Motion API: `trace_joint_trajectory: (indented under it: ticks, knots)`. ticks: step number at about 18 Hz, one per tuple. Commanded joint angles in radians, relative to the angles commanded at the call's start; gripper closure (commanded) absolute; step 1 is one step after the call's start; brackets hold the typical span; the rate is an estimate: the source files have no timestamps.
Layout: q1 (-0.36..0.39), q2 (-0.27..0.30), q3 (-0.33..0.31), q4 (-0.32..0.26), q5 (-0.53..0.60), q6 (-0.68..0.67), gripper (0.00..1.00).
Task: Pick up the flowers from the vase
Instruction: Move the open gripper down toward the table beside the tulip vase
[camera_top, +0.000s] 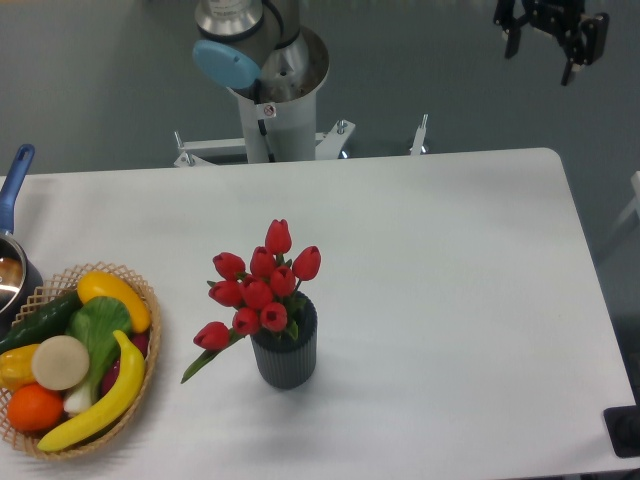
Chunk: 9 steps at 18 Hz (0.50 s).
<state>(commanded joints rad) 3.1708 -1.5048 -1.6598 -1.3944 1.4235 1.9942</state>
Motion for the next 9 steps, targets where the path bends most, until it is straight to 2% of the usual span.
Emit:
trace_joint_trajectory:
  ticks: [9]
  knots:
    - [-0.015,0.005,-0.018,0.005,-0.002,-0.012,0.0]
